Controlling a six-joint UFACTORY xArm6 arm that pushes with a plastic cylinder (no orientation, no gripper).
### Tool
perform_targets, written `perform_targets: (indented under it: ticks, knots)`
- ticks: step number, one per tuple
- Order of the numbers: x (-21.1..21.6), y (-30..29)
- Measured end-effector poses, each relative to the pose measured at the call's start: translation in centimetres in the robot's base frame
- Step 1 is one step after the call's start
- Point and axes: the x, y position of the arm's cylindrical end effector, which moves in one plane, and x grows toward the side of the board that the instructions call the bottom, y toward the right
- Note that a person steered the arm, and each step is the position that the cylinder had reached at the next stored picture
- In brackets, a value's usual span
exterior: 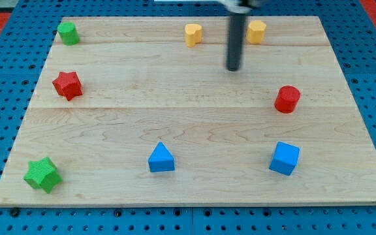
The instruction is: Move your arm closer to yellow hexagon
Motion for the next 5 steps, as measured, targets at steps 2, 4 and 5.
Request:
perform_targets:
  ticks: [2,4,5]
  knots:
    - [-8.2,15.0]
    - [-12.2,16.0]
    - [-13.0,14.7]
